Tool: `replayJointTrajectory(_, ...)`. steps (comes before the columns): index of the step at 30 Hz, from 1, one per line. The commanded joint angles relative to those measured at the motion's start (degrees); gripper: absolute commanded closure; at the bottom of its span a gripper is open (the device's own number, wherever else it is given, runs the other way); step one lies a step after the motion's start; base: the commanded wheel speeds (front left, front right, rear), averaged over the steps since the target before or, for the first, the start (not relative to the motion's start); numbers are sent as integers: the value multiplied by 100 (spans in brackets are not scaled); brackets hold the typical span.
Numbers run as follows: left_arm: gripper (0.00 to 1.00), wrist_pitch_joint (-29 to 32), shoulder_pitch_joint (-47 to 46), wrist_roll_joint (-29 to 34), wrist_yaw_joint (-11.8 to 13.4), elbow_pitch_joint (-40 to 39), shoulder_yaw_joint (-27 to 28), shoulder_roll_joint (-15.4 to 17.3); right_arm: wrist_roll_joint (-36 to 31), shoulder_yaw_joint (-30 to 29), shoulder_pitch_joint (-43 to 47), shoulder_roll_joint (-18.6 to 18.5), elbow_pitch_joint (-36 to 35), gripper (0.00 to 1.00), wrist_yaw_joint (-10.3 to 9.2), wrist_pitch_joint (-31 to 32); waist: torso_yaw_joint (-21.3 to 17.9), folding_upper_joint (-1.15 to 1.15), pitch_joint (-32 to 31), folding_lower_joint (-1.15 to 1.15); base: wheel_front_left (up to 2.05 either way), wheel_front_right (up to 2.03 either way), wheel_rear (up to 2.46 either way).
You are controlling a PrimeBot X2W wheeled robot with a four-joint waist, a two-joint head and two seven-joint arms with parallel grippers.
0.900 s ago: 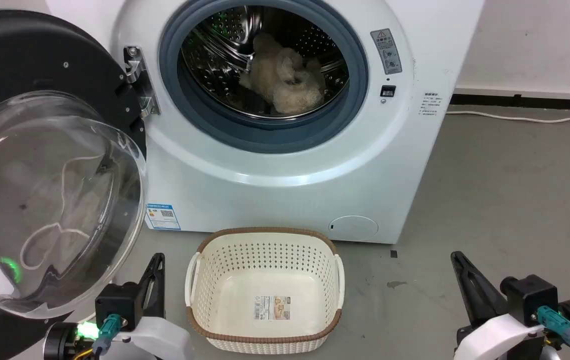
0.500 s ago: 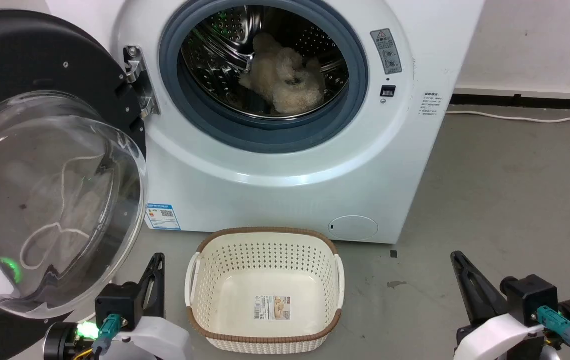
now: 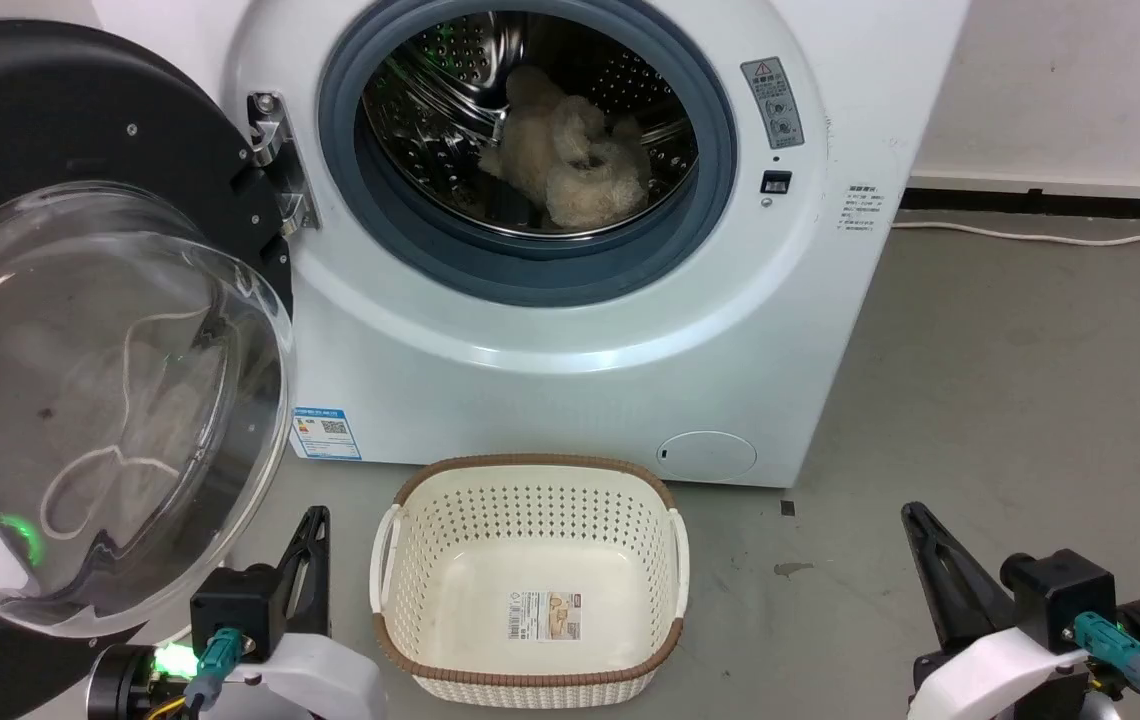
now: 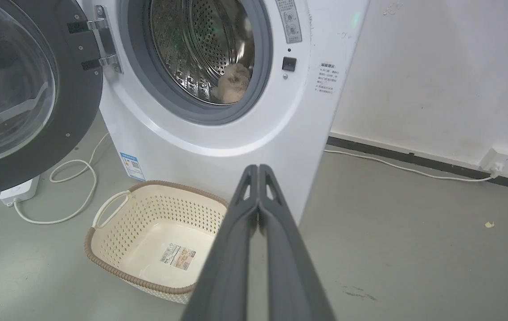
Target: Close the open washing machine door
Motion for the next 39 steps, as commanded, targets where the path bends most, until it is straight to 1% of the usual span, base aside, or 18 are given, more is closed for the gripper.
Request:
replayJointTrajectory(1,100,2,-85,16,15,-24,9,-2,-28,1,-81,25,-31,100,6,4,0,0,0,0,0,0,0)
replayJointTrajectory(4,100,2,-85,16,15,-24,9,-2,-28,1,-81,25,-31,100,6,4,0,0,0,0,0,0,0)
replayJointTrajectory(5,0,-1,0,0,1,0,2,0,1,2,0,0,0,0,0,0,0,0,0,0,0,0,0)
replayJointTrajectory(22,0,-164,-29,3,9,26,-86,8,132,-46,27,-2,37,0,1,-160,35,0,-3,0,0,0,0)
replayJointTrajectory(30,0,-283,-25,3,15,37,-156,41,196,-30,69,0,61,0,1,-281,270,0,-57,0,0,0,0)
replayJointTrajectory(37,0,-367,-9,2,16,44,-202,85,223,0,104,3,73,0,1,-365,589,0,-112,0,0,0,0)
replayJointTrajectory(38,0,-367,-9,2,16,44,-202,85,223,0,104,3,73,0,1,-365,589,0,-112,0,0,0,0)
replayJointTrajectory(39,0,-391,-2,0,17,45,-212,102,230,27,109,4,81,0,1,-389,690,0,-120,0,0,0,0)
